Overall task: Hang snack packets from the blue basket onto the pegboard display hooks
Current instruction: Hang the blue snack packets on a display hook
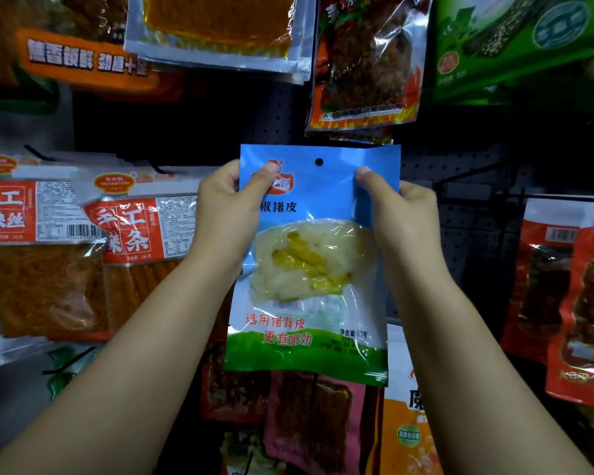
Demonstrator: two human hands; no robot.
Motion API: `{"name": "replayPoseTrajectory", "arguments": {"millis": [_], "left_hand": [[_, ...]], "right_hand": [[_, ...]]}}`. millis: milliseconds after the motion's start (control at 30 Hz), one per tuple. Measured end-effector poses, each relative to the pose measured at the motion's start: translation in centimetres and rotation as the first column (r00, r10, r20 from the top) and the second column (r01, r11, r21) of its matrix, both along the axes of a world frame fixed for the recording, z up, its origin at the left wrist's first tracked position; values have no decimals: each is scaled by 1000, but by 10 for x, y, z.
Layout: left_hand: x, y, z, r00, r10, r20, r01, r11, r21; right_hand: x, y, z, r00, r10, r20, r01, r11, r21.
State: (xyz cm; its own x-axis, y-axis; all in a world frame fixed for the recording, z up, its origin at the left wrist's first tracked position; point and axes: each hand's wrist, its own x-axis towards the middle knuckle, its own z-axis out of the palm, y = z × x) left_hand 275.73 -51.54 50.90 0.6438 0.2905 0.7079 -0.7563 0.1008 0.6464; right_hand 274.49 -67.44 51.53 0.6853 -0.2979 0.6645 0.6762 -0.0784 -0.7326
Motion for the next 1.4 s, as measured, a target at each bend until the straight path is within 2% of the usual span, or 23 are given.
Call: {"name": "replayPoseTrajectory", "arguments": {"millis": [167,300,400,567,667,767,867,967,1067,1133,1233,1333,1400], "left_hand": [[5,3,-3,999,-24,-35,25,999,24],[17,3,-6,998,37,-55,-32,996,86],[30,3,-11,990,126,-56,-115,979,170],[58,3,-18,937,348,-31,-322,895,309],[71,2,-20,902,431,-26,-395,848,353],[78,-2,-17,892,452,-34,-414,842,346],[76,-9,-21,893,448,-48,-414,856,309],[71,-18,-39,906,422,9,-405,863,302],[60,-20,-62,954,291,67,-298,914,274],[56,-21,-79,965,246,95,-263,905,335],[56,-21,-100,952,287,102,-301,833,465],[60,-20,-105,960,268,83,-272,816,509],[62,-19,-104,967,246,66,-243,819,519]], "right_hand": [[3,1,-3,999,24,-34,-22,998,52],[15,0,-6,996,-38,-75,41,998,46],[26,-4,-12,982,-169,-82,164,985,-60],[42,-7,-23,866,-498,47,488,820,-299],[54,-7,-25,816,-575,67,555,745,-370],[64,-9,-25,780,-619,92,597,692,-405],[71,-9,-30,749,-651,123,645,673,-363],[70,-8,-47,778,-577,248,629,712,-314],[64,-5,-79,850,-413,327,512,792,-333],[62,-4,-101,886,-330,326,447,794,-412],[65,-7,-118,924,-270,271,374,786,-493],[72,-13,-116,944,-227,238,320,799,-509],[76,-17,-115,945,-233,230,324,775,-543]]}}
